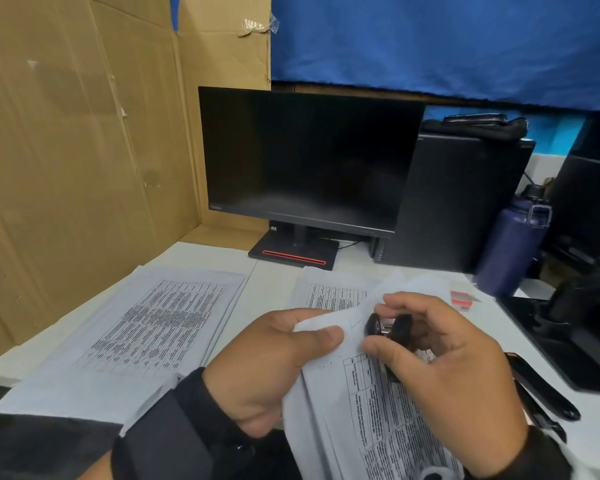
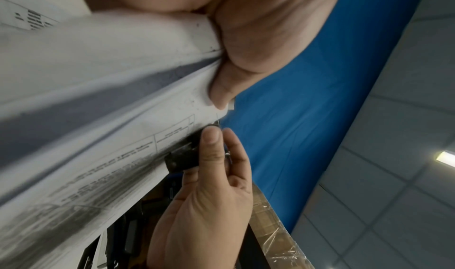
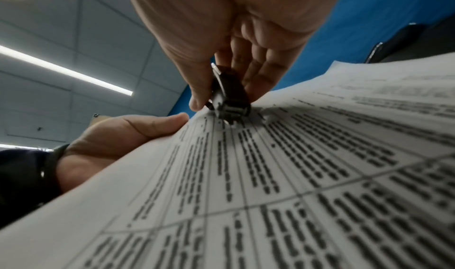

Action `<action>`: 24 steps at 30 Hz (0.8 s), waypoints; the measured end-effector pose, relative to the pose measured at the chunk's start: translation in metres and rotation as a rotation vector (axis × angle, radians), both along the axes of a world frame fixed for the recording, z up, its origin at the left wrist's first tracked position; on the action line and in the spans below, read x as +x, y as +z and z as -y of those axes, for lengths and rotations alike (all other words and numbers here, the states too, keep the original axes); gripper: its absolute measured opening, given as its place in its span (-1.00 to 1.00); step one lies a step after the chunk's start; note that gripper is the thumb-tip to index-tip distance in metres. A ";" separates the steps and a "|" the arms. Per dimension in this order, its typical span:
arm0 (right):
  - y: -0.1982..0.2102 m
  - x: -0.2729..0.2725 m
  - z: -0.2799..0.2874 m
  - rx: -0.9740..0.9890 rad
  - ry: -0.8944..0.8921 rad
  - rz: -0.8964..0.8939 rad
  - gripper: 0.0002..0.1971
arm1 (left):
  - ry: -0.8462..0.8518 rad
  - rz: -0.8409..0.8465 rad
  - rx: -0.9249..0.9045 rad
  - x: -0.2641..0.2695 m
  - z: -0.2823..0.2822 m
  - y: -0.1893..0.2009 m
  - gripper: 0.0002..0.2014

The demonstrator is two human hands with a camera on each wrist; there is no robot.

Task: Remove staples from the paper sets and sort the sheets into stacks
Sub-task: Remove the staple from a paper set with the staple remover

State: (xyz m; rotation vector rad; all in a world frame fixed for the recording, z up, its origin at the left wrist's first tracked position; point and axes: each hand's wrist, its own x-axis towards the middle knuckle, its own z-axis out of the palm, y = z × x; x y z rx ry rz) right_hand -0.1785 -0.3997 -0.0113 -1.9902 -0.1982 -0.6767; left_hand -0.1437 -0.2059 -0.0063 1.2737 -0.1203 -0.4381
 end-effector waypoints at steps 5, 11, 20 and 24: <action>0.001 0.005 0.002 0.111 0.016 0.060 -0.62 | 0.060 0.037 0.046 0.002 0.000 -0.001 -0.80; 0.010 0.010 0.004 0.913 0.257 -0.303 -0.80 | 0.086 0.079 0.053 0.005 0.000 -0.003 -0.80; 0.000 0.009 0.005 0.824 0.403 -0.407 -0.52 | 0.123 0.148 0.068 0.007 0.000 -0.006 -0.81; -0.003 0.005 -0.007 0.503 0.234 -0.323 -0.85 | 0.124 0.215 0.081 0.005 0.001 -0.007 -0.81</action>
